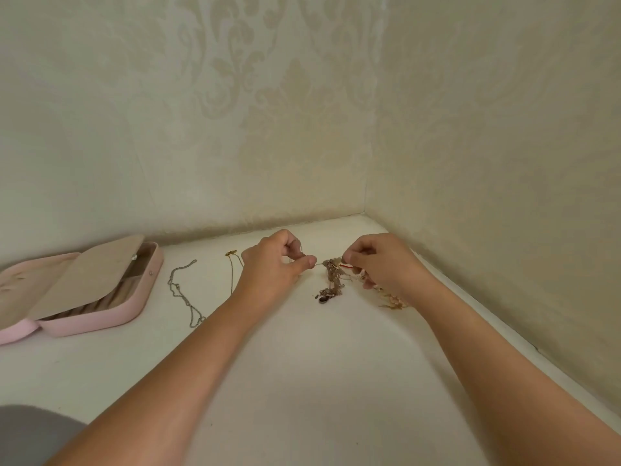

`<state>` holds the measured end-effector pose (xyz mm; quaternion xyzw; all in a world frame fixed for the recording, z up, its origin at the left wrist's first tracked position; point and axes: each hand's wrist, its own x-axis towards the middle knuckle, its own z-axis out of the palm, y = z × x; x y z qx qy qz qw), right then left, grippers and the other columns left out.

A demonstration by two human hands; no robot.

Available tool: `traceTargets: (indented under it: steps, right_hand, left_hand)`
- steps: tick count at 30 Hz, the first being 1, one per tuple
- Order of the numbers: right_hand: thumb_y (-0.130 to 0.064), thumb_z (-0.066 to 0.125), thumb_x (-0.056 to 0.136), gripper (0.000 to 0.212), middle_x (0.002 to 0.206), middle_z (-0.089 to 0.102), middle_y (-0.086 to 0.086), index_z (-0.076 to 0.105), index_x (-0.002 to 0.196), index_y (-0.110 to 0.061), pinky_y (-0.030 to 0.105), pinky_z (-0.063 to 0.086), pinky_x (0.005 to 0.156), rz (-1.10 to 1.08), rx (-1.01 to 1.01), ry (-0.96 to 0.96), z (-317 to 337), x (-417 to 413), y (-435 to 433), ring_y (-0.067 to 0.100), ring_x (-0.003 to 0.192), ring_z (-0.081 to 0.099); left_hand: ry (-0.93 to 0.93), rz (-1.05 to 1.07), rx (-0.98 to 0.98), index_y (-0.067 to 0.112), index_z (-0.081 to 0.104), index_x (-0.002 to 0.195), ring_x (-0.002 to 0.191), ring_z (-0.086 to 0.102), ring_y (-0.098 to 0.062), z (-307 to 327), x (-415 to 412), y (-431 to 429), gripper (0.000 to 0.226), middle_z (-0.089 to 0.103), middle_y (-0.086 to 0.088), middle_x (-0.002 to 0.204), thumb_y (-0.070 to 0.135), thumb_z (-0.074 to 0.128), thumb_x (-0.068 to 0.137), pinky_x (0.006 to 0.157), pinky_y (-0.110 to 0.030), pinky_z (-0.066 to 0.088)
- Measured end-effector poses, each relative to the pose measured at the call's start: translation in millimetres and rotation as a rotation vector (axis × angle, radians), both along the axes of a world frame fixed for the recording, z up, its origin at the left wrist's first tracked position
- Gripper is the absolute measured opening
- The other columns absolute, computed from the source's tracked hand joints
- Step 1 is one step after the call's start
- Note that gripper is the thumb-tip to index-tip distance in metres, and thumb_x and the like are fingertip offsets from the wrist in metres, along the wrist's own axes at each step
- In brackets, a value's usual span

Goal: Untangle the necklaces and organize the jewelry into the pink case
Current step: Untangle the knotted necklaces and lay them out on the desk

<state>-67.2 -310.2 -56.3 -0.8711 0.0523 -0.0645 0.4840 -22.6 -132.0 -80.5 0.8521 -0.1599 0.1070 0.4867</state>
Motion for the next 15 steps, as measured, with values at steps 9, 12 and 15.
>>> traceTargets:
  steps: [9, 12, 15]
  right_hand:
    - [-0.018, 0.052, 0.096, 0.016, 0.042, 0.056, -0.007, 0.062, 0.082, -0.015, 0.025, 0.033, 0.045, -0.118, 0.136, -0.026, -2, 3, -4, 0.012, 0.036, 0.037]
    - [-0.017, 0.056, 0.094, 0.016, 0.04, 0.051, -0.007, 0.064, 0.081, -0.014, 0.024, 0.036, 0.048, -0.148, 0.181, -0.054, -2, 4, -6, 0.01, 0.033, 0.038]
    - [-0.016, 0.059, 0.092, 0.014, 0.048, 0.05, -0.006, 0.068, 0.083, -0.01, 0.022, 0.042, 0.055, -0.171, 0.294, -0.09, 2, 3, -8, 0.007, 0.041, 0.043]
  left_hand:
    - [0.186, 0.057, -0.198, 0.011, 0.051, 0.07, 0.072, 0.047, -0.015, 7, 3, 4, 0.033, 0.063, 0.01, 0.078, 0.034, 0.057, 0.094, 0.063, -0.025, 0.034]
    - [0.328, 0.03, -0.326, 0.015, 0.053, 0.06, 0.074, 0.045, -0.014, 11, 3, 6, 0.041, 0.061, 0.006, 0.081, 0.037, 0.051, 0.095, 0.067, -0.023, 0.032]
    - [0.415, -0.159, -0.639, 0.02, 0.032, 0.046, 0.072, 0.051, -0.024, 10, 6, 6, 0.053, 0.052, -0.003, 0.054, 0.025, 0.042, 0.098, 0.09, -0.036, 0.041]
